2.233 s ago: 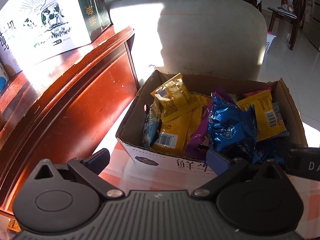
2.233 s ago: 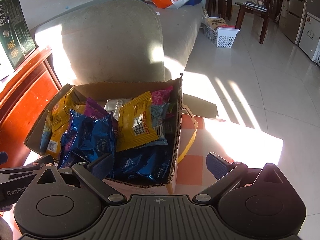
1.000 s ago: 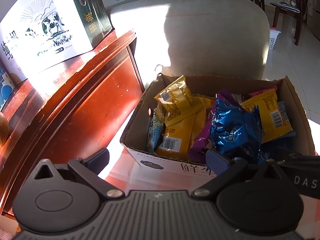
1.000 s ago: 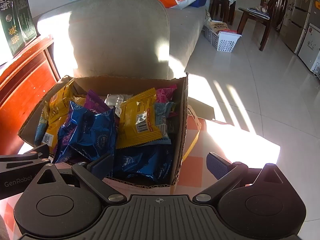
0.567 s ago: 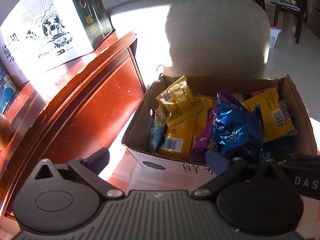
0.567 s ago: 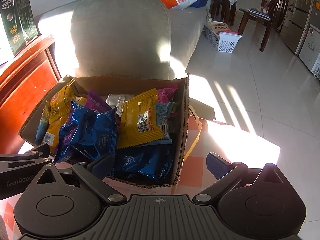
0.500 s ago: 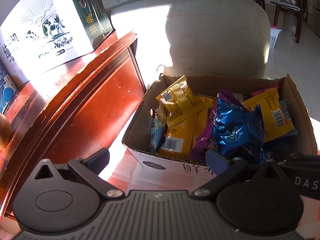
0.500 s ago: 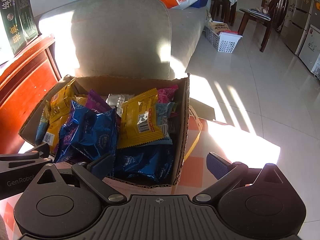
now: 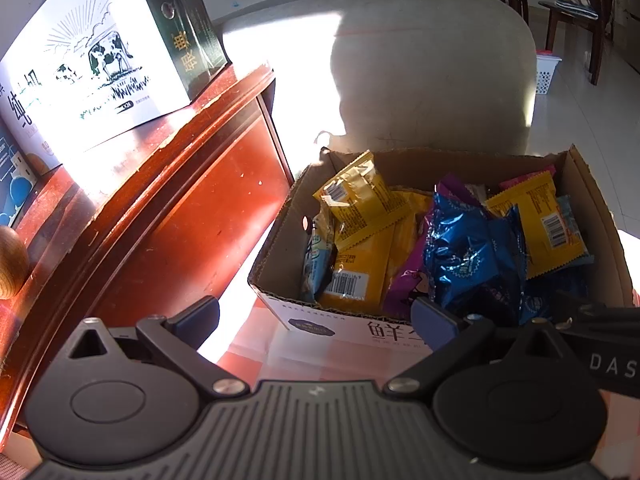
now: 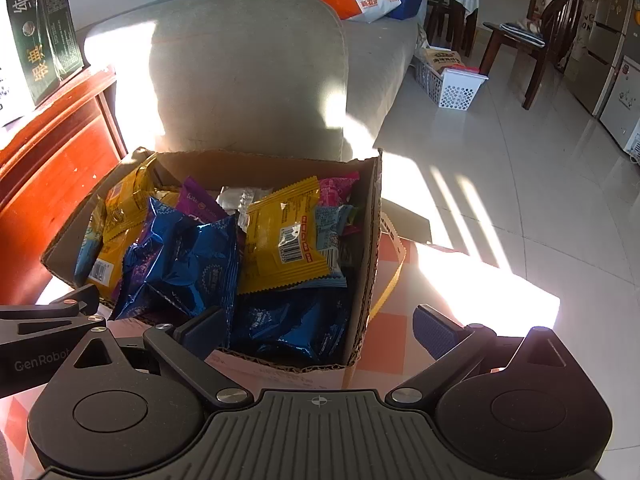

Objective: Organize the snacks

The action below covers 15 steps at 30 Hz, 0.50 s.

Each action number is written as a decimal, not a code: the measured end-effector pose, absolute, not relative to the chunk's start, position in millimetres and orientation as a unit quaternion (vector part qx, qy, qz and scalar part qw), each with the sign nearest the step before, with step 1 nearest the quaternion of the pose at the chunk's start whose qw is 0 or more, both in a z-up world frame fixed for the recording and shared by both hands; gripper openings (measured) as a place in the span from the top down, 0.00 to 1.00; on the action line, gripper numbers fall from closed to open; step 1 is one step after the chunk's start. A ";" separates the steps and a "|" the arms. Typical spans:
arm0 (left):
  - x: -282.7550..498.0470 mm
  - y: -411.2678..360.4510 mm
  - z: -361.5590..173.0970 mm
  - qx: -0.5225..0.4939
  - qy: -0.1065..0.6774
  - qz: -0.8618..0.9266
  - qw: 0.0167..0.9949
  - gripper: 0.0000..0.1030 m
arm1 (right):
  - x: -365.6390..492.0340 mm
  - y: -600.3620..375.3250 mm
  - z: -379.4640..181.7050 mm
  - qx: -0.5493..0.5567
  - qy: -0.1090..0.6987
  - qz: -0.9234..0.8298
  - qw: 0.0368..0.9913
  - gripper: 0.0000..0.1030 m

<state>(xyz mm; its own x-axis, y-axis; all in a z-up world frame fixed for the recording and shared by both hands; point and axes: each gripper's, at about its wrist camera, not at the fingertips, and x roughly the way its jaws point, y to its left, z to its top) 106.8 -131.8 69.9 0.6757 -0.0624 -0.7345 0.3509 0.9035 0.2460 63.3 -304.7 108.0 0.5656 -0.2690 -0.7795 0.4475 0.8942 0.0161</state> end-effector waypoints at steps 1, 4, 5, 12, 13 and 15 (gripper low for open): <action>105.8 -131.4 70.2 0.187 0.385 -0.115 0.896 0.02 | 62.5 -304.6 108.2 0.106 0.419 -0.203 0.879 0.03; 100.3 -129.5 70.9 0.191 0.383 -0.113 0.897 0.02 | 59.3 -302.9 108.8 0.101 0.420 -0.199 0.880 0.03; 98.0 -128.6 70.8 0.192 0.383 -0.112 0.897 0.02 | 58.3 -301.7 108.8 0.098 0.420 -0.199 0.880 0.03; 87.4 -120.5 72.1 0.199 0.379 -0.112 0.897 0.02 | 49.2 -293.0 109.1 0.085 0.419 -0.189 0.884 0.03; 86.0 -119.6 72.4 0.200 0.378 -0.112 0.897 0.02 | 47.8 -292.0 109.6 0.083 0.419 -0.188 0.885 0.03; 82.5 -116.3 72.9 0.199 0.376 -0.110 0.898 0.02 | 46.3 -289.4 109.5 0.079 0.418 -0.184 0.886 0.03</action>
